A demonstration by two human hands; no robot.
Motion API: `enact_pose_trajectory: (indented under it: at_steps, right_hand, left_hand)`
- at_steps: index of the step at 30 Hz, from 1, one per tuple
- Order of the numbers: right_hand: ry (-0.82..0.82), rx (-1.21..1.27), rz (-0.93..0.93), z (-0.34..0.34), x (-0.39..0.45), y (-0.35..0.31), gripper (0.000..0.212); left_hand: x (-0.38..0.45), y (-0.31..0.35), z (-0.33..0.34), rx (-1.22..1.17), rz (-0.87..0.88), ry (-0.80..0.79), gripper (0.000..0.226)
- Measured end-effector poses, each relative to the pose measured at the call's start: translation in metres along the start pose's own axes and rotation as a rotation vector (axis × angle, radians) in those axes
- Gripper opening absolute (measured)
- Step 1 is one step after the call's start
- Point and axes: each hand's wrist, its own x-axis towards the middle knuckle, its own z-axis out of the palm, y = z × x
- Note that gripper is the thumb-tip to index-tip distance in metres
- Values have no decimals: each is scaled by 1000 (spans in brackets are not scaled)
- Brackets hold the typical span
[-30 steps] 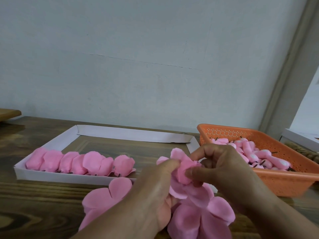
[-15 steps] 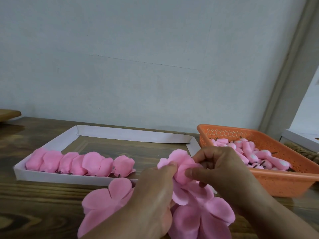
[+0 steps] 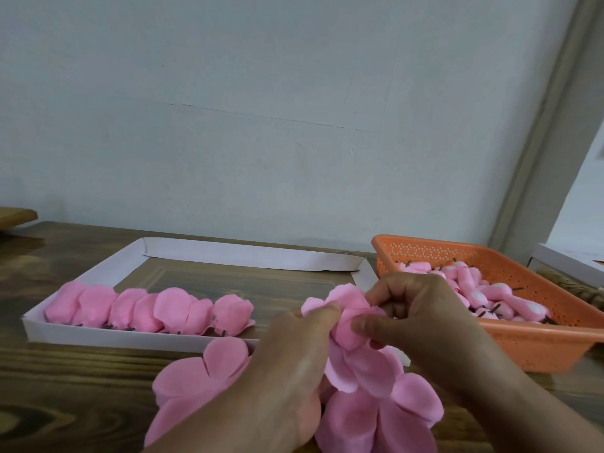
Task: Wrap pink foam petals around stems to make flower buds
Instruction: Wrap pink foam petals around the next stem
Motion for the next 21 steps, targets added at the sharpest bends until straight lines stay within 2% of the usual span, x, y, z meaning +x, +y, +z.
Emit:
enact_pose_trajectory:
  at_steps: [5,9,14,18,21]
  right_hand:
    - [35,50,21,-3,2,-2,10]
    - [17,41,-7,-5,3,-2,12]
    - [-1,60,11,-5,1,-2,11]
    - [-19,143,41,-1,0,-2,14]
    - [-37,198,51,-1,0,-3,17]
  left_hand:
    - [-6,4,1,-5,19,-131,30]
    - [-4,-1,0,5,13,-99,9]
    - [2,-4,-2,-19,-12,-111,31]
    - [4,-6,-2,-27,-11,-36,6]
    - [5,-5,-3,-73,-26,-30,10]
